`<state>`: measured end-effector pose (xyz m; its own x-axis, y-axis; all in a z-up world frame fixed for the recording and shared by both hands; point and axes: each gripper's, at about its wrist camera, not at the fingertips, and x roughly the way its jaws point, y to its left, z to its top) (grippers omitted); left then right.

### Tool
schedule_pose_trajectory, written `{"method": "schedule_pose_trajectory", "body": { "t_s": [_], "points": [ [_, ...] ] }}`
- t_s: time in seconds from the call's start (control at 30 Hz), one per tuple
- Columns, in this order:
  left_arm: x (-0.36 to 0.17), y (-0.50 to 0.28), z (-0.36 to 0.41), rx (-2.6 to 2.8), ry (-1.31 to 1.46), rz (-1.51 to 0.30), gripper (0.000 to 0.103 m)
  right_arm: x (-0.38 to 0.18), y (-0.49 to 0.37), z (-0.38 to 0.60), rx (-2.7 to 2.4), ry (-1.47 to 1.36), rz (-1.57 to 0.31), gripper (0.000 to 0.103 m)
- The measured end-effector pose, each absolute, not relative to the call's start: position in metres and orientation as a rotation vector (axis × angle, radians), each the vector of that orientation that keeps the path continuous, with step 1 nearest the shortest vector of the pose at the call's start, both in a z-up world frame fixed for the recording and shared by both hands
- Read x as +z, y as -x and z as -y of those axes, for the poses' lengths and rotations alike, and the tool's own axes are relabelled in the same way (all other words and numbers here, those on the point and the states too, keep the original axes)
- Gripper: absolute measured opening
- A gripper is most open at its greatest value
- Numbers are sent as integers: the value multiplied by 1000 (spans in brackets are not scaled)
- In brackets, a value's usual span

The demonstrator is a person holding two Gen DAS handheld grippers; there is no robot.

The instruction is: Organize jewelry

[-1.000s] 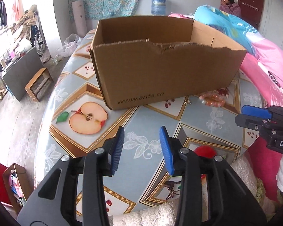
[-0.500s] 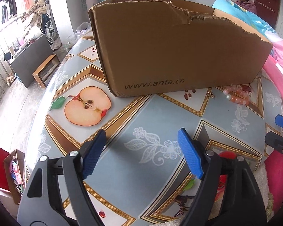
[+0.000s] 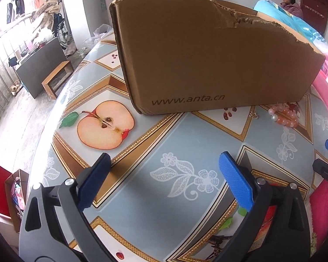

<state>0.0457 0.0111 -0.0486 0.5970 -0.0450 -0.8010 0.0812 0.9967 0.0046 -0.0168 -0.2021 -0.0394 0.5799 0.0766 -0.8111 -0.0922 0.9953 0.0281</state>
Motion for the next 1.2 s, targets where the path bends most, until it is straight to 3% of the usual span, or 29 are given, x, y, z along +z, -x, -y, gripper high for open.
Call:
{"method": "schedule_pose_trajectory", "body": {
  "t_s": [0.27, 0.5, 1.2],
  "points": [
    [-46, -47, -7, -42, -27, -946, 96, -43, 16, 195, 138, 21, -951, 97],
    [-45, -53, -8, -55, -29, -968, 96, -42, 11, 201, 106, -77, -964, 97],
    [-47, -52, -10, -92, -47, -935, 96, -48, 6, 188, 25, -7, -982, 97]
  ]
}}
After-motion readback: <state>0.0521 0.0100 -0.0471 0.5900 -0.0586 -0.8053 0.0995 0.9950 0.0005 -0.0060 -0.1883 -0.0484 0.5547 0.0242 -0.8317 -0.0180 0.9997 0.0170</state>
